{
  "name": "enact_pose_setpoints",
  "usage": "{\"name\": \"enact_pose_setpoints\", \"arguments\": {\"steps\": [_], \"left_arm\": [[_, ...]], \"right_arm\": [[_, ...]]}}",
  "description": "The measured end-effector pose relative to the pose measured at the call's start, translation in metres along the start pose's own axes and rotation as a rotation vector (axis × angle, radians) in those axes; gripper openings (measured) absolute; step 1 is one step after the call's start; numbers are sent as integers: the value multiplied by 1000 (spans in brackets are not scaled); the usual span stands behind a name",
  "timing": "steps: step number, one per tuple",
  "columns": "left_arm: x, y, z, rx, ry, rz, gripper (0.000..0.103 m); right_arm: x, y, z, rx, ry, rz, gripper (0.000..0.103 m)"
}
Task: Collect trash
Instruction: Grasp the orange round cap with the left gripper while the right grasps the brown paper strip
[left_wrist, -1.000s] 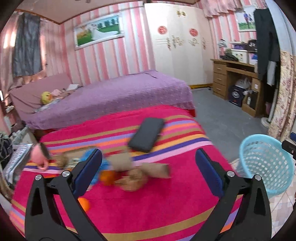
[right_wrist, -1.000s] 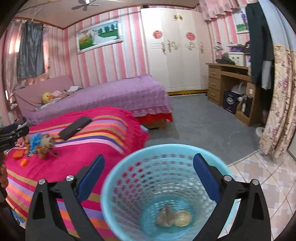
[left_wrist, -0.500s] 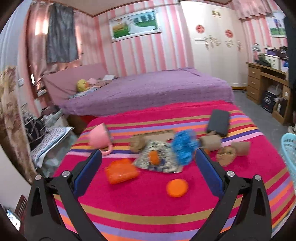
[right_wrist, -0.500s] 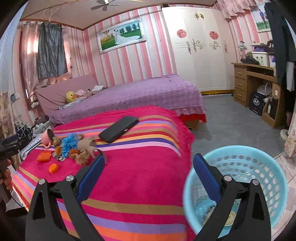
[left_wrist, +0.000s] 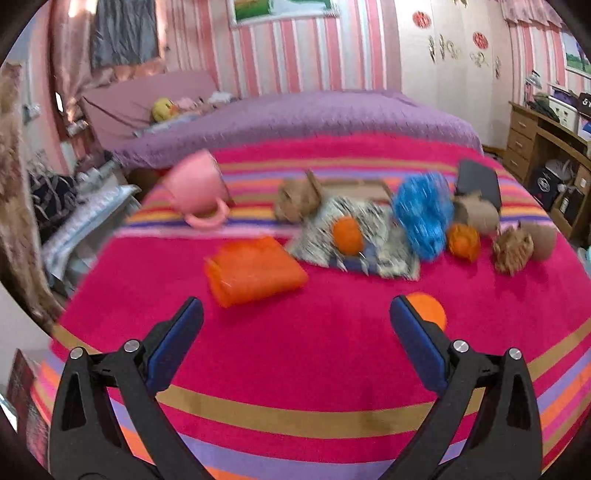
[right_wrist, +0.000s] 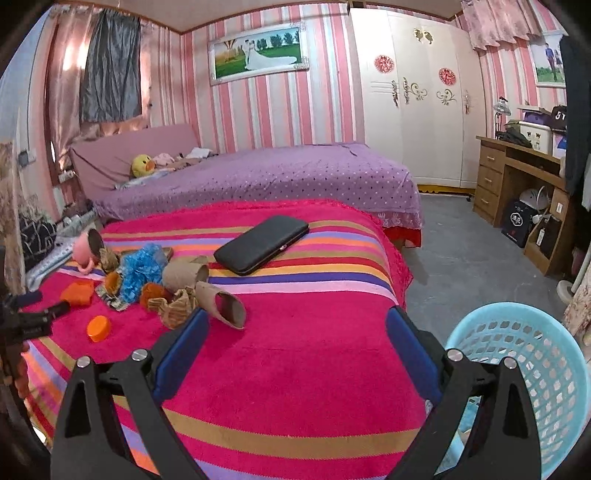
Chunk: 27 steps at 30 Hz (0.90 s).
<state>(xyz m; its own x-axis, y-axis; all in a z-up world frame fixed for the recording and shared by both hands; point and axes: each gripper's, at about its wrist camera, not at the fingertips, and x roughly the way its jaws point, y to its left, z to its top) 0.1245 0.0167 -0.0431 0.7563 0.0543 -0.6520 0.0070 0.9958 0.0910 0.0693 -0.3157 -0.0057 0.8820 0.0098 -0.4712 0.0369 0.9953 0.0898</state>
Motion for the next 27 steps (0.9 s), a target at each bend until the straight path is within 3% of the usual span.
{"name": "enact_pose_setpoints", "arguments": {"steps": [9, 13, 15, 17, 18, 25, 27], "left_arm": [[23, -45, 2, 62, 91, -86, 94], [31, -56, 0, 75, 139, -132, 68], [27, -59, 0, 81, 129, -139, 59], [25, -61, -1, 85, 127, -156, 42], [24, -62, -1, 92, 125, -158, 39], [25, -47, 6, 65, 107, -126, 39], [24, -38, 10, 53, 84, -87, 39]], "right_arm": [[18, 7, 1, -32, 29, -35, 94], [23, 7, -1, -31, 45, -28, 94], [25, 10, -1, -39, 51, -25, 94], [28, 14, -1, -48, 61, -16, 94], [30, 17, -1, -52, 67, -11, 94], [58, 47, -3, -110, 132, 30, 93], [72, 55, -4, -133, 176, 36, 84]]}}
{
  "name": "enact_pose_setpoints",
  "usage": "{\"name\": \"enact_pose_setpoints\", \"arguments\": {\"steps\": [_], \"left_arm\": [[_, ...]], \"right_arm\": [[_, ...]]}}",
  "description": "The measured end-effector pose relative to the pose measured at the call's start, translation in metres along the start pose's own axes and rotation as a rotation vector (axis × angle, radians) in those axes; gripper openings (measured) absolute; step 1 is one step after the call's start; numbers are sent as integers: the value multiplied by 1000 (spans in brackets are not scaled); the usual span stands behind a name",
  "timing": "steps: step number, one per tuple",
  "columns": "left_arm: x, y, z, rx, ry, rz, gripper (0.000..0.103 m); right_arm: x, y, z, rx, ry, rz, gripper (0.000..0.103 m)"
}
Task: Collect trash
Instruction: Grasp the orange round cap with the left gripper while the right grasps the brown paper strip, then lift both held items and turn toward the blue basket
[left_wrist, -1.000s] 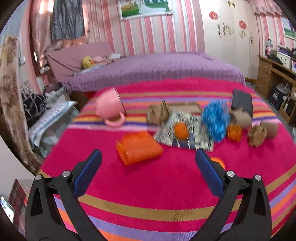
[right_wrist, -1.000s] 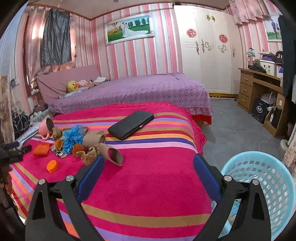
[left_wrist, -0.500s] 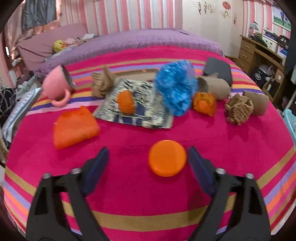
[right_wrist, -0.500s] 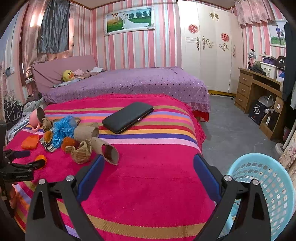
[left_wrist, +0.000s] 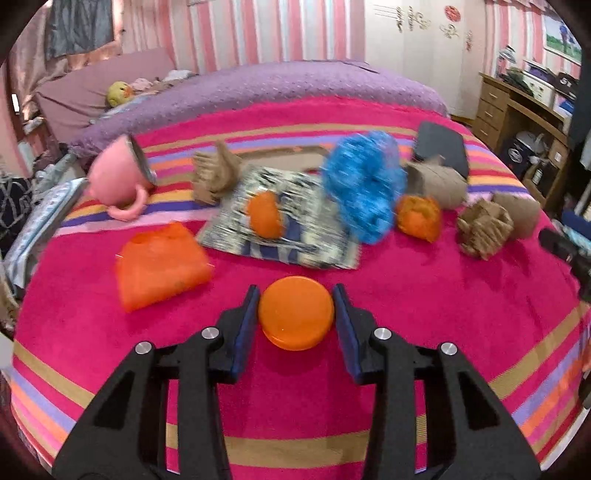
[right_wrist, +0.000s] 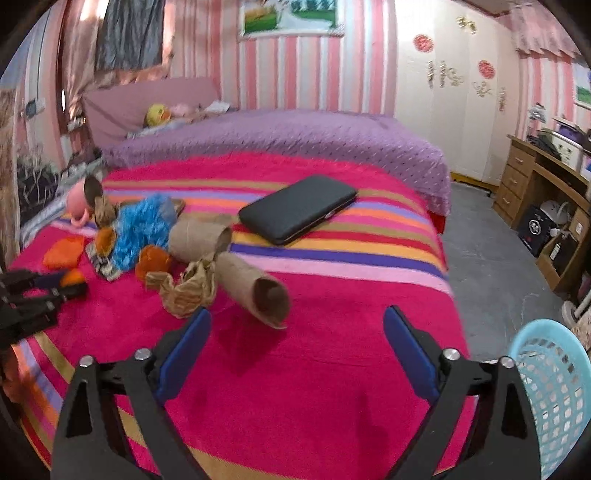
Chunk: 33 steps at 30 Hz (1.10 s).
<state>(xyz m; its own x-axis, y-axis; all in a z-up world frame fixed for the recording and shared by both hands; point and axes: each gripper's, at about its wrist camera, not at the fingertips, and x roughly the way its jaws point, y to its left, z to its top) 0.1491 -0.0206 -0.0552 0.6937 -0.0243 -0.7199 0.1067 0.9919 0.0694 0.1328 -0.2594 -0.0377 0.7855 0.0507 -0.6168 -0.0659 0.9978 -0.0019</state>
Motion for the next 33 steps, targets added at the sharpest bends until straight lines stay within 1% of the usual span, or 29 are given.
{"name": "enact_pose_setpoints", "arguments": {"steps": [3, 5, 7, 9, 12, 15, 18, 26, 31, 33], "left_arm": [[0, 13, 4, -20, -23, 41, 39], [0, 21, 6, -39, -31, 53, 39], [0, 27, 7, -54, -34, 59, 39], [0, 31, 7, -56, -39, 69, 39], [0, 35, 7, -56, -44, 80, 39], [-1, 40, 7, -70, -46, 84, 39], [-5, 42, 8, -87, -56, 86, 39], [-13, 40, 5, -108, -76, 92, 39], [-19, 37, 5, -120, -89, 98, 39], [-22, 35, 6, -123, -98, 103, 39]], "right_arm": [[15, 5, 4, 2, 47, 20, 73], [22, 8, 7, 4, 62, 35, 68], [27, 12, 10, 0, 70, 54, 57], [33, 16, 12, -9, 81, 77, 39], [33, 28, 11, -51, 83, 92, 25], [24, 39, 10, -94, 52, 68, 24], [12, 38, 9, -87, 20, 50, 23], [-27, 19, 4, -42, -77, 1, 23], [-49, 2, 3, 2, -135, 0, 23], [-53, -2, 2, 8, -144, -5, 23]]}}
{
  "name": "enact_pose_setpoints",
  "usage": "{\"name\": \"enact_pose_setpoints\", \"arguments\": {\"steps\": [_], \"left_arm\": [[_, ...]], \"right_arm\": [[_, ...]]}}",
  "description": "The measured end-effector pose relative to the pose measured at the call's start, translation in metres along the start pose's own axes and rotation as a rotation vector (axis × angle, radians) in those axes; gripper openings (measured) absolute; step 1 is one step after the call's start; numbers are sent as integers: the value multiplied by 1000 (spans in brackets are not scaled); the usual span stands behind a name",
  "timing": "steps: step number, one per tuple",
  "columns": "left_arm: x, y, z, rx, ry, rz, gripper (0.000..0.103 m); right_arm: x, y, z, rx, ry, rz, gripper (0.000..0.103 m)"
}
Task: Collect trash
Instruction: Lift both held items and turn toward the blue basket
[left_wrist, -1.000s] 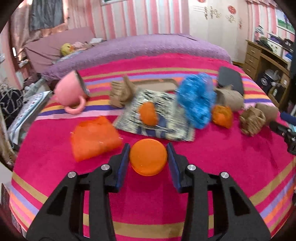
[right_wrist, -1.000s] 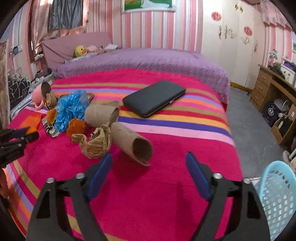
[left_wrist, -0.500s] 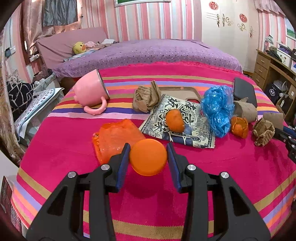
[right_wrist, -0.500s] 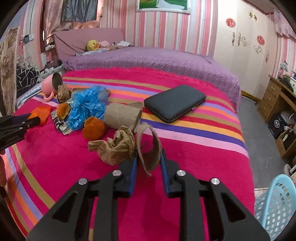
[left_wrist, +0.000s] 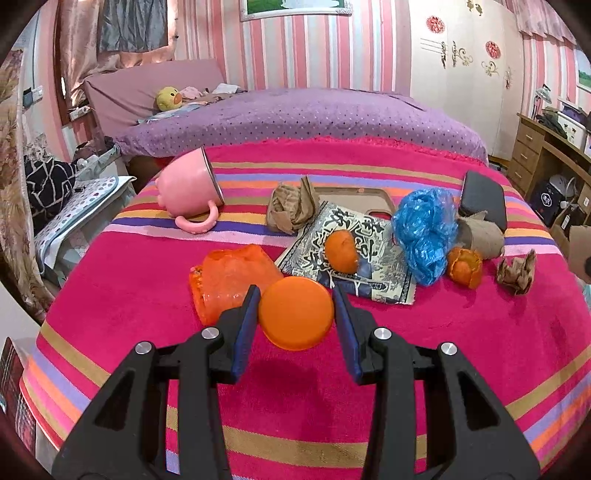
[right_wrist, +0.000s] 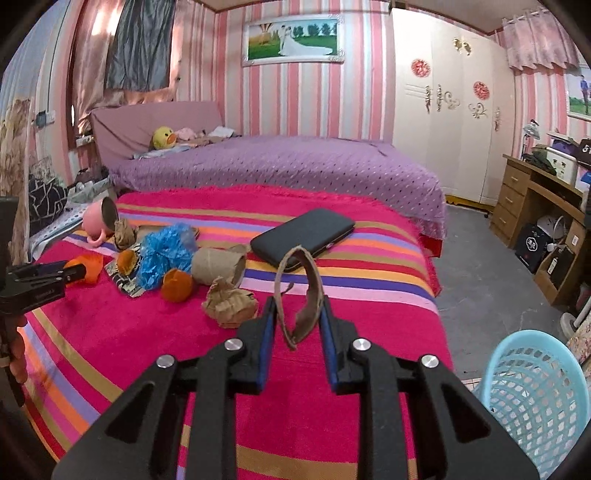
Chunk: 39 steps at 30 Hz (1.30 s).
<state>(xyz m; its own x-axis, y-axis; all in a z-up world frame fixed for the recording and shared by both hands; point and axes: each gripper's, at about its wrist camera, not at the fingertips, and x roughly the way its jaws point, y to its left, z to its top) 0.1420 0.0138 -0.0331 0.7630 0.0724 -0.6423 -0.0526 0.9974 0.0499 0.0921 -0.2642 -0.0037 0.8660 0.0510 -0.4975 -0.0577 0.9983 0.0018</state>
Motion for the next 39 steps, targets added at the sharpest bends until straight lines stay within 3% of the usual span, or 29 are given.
{"name": "enact_pose_setpoints", "arguments": {"steps": [12, 31, 39], "left_arm": [[-17, -34, 1, 19, -43, -27, 39], [-23, -89, -9, 56, -47, -49, 39], [-43, -111, -1, 56, -76, -105, 39]], "right_arm": [[-13, -21, -8, -3, -2, -24, 23], [-41, -67, -19, 57, -26, -14, 23], [-56, -89, -20, 94, -60, -31, 23]]}}
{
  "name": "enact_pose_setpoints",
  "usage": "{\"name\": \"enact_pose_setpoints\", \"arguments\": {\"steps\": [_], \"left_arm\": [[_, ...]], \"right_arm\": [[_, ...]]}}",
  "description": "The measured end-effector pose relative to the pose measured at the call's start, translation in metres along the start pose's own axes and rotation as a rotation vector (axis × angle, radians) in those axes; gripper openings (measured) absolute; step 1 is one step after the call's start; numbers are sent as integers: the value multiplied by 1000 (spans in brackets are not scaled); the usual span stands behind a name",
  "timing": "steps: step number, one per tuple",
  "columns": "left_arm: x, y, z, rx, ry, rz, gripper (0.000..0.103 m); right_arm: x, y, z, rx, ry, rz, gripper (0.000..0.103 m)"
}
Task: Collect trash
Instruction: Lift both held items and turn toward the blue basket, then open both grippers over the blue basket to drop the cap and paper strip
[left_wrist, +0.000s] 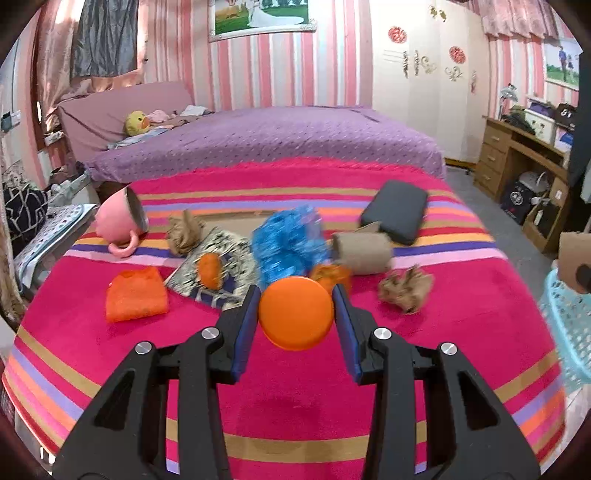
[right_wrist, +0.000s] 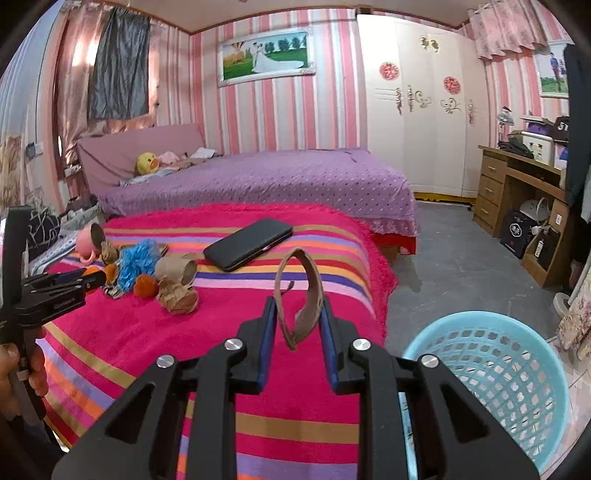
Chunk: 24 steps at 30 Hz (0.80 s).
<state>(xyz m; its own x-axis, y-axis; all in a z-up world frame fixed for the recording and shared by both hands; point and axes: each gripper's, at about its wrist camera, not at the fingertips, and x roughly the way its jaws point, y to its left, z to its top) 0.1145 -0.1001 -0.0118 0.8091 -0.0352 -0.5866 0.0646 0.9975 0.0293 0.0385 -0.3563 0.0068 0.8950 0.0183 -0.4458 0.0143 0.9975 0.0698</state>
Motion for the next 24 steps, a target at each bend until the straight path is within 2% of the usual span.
{"name": "enact_pose_setpoints", "arguments": {"steps": [8, 16, 24], "left_arm": [[-13, -69, 12, 106, -43, -40, 39], [-21, -179, 14, 217, -69, -208, 39], [-7, -258, 1, 237, 12, -345, 39]], "right_arm": [[-25, -58, -4, 45, -21, -91, 23], [-50, -132, -22, 108, -7, -214, 23], [-70, -199, -42, 187, 4, -309, 23]]}}
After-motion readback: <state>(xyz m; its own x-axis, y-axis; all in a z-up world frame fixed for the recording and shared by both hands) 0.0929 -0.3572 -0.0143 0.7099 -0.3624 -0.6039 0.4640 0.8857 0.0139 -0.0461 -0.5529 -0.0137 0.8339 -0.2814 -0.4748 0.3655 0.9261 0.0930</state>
